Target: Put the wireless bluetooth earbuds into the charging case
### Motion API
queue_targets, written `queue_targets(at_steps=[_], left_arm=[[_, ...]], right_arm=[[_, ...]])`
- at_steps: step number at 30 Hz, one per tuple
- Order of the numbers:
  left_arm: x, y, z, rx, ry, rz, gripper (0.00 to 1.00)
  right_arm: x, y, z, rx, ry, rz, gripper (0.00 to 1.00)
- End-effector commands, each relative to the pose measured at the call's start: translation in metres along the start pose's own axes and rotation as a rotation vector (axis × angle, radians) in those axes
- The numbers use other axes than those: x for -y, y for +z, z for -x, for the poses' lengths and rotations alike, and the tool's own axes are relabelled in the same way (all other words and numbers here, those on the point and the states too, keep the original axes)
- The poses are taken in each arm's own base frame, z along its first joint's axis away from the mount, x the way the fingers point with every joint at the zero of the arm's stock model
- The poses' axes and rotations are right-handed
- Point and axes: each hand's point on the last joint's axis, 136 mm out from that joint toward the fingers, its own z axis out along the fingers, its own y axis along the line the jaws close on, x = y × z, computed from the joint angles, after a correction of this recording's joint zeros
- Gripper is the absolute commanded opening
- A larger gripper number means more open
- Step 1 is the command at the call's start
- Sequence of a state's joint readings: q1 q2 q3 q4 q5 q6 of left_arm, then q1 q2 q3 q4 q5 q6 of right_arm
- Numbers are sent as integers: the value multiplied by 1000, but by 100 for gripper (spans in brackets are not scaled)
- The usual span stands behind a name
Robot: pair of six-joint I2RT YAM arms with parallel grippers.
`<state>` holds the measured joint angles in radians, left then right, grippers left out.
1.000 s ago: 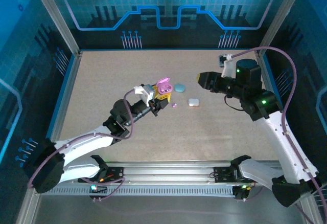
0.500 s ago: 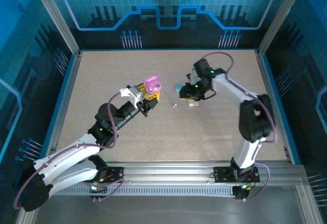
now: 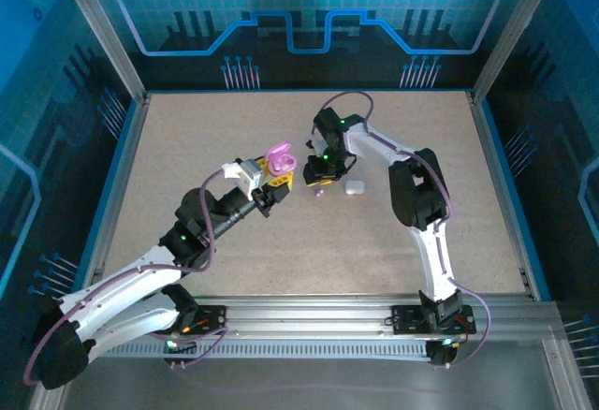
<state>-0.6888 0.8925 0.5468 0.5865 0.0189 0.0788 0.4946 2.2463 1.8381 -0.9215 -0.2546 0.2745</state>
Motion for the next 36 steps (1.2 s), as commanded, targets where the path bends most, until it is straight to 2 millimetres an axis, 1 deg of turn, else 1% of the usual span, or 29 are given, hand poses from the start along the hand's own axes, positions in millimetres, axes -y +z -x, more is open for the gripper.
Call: queue_targets(at_steps=[1, 4, 7, 12, 16, 18, 19, 20, 26, 31, 33, 36], left_arm=[[1, -2, 17, 42, 12, -15, 33], [2, -1, 16, 39, 10, -16, 33], [2, -1, 16, 41, 7, -17, 33], [1, -1, 16, 40, 7, -13, 33], [2, 0, 16, 40, 6, -17, 33], [2, 1, 16, 41, 7, -18, 33], [2, 1, 17, 41, 7, -21, 33], [3, 1, 17, 41, 7, -23, 33], [3, 1, 17, 39, 4, -24, 33], [4, 3, 17, 40, 1, -30, 33], [3, 3, 16, 37, -2, -31, 33], [4, 4, 17, 41, -2, -35, 33]], right_arm=[[5, 10, -6, -69, -38, -27, 41], [9, 21, -5, -100, -50, -31, 41], [8, 24, -3, -106, -70, -19, 41], [4, 27, -15, -159, -87, 10, 36], [-8, 18, -28, -172, -111, 65, 33], [-5, 19, -35, -192, -108, 60, 32], [-9, 8, -35, -174, -119, 63, 32], [-10, 6, -37, -178, -121, 68, 32], [-19, 0, -57, -210, -119, 114, 33], [-25, -4, -70, -222, -116, 135, 33], [-24, -8, -70, -202, -122, 115, 33], [-23, -17, -62, -156, -139, 89, 34]])
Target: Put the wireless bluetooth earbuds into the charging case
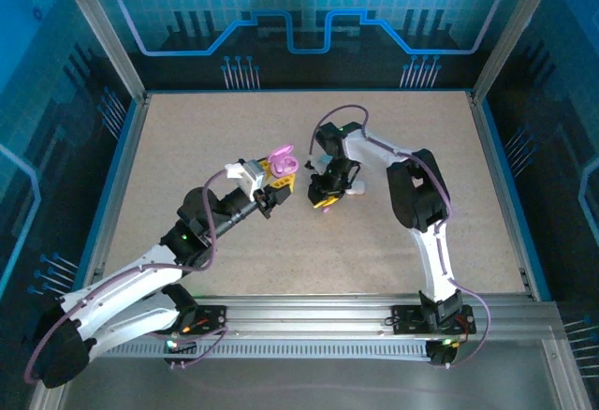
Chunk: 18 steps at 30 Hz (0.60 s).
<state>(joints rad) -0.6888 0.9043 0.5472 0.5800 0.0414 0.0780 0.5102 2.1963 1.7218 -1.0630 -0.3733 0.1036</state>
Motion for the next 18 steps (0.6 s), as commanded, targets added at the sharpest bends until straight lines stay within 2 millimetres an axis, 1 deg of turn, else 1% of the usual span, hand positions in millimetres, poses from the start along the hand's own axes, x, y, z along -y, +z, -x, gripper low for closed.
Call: queue_targets(at_steps=[1, 5, 10, 13, 18], left_arm=[[0, 2, 23, 58, 2, -12, 33], [1, 1, 23, 61, -1, -14, 33], [1, 0, 23, 62, -4, -12, 33], [0, -1, 23, 60, -4, -7, 33], [0, 0, 22, 59, -3, -6, 33]], right_arm=[[-11, -21, 5, 62, -43, -24, 34], [-5, -21, 20, 81, -56, -61, 36], [1, -5, 32, 50, -44, -63, 36], [2, 5, 33, 31, -38, -51, 35], [3, 14, 27, -4, -26, -44, 34]])
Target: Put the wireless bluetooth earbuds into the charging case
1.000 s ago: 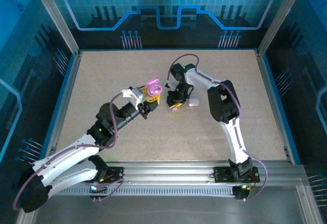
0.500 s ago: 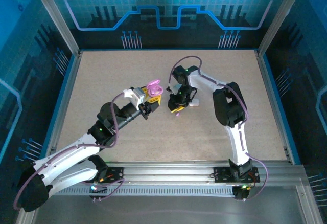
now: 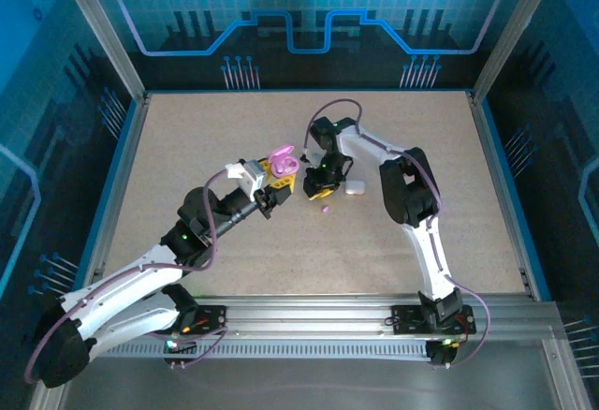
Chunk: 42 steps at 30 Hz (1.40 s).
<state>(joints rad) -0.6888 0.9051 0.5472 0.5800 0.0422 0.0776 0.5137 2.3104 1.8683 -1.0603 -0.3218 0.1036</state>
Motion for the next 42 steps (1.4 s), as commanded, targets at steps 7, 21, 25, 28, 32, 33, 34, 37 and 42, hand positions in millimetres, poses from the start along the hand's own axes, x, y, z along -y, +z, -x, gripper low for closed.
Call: queue_targets(at_steps=[7, 21, 25, 28, 32, 33, 34, 37, 42], left_arm=[[0, 0, 22, 58, -3, -6, 33], [1, 0, 22, 59, -11, -12, 33], [0, 0, 22, 59, -11, -11, 33], [1, 1, 22, 58, -13, -13, 33], [1, 0, 21, 58, -12, -12, 33], [1, 1, 21, 56, -12, -13, 33], [1, 1, 21, 56, -13, -12, 33], [0, 0, 22, 58, -12, -11, 33], [0, 0, 21, 57, -13, -10, 33]], right_arm=[[-4, 5, -21, -60, -2, -2, 33], [1, -6, -45, -71, 14, -11, 32], [5, -6, -51, -82, 35, -33, 33], [7, -4, -56, -90, 43, -42, 34], [12, -5, -59, -96, 57, -66, 34], [14, -5, -60, -96, 62, -71, 34], [15, -6, -61, -98, 67, -77, 34], [15, -8, -64, -99, 77, -82, 34], [11, -13, -70, -97, 83, -64, 35]])
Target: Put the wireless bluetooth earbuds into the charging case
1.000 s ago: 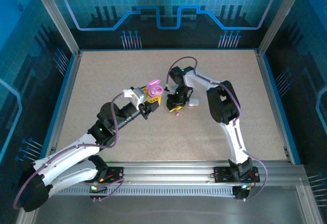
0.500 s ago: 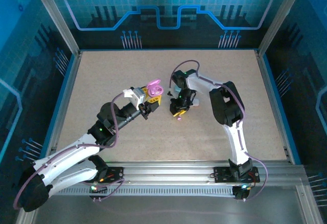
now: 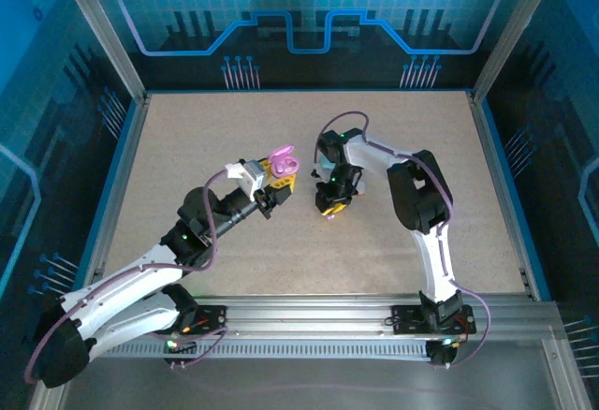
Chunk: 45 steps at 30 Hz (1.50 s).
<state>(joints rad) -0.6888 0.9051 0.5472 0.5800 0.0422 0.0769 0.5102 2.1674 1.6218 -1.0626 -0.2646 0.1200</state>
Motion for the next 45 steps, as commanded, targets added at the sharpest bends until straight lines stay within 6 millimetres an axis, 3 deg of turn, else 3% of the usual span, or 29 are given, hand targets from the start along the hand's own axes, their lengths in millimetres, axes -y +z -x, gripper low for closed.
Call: queue_targets(at_steps=[1, 7, 16, 28, 45], left_arm=[[0, 0, 21, 57, -12, -9, 33], [1, 1, 20, 54, -13, -12, 33], [0, 0, 21, 56, -11, -9, 33], [-1, 0, 21, 57, -6, -3, 33], [-1, 1, 18, 51, -9, -3, 33]], right_arm=[[-2, -13, -12, -2, 24, 1, 35], [-7, -15, -17, -1, 26, 24, 36], [-2, -34, 3, 79, -51, -93, 38], [-7, -11, 8, 2, -184, -190, 39], [-11, 9, -3, -78, -219, -205, 33]])
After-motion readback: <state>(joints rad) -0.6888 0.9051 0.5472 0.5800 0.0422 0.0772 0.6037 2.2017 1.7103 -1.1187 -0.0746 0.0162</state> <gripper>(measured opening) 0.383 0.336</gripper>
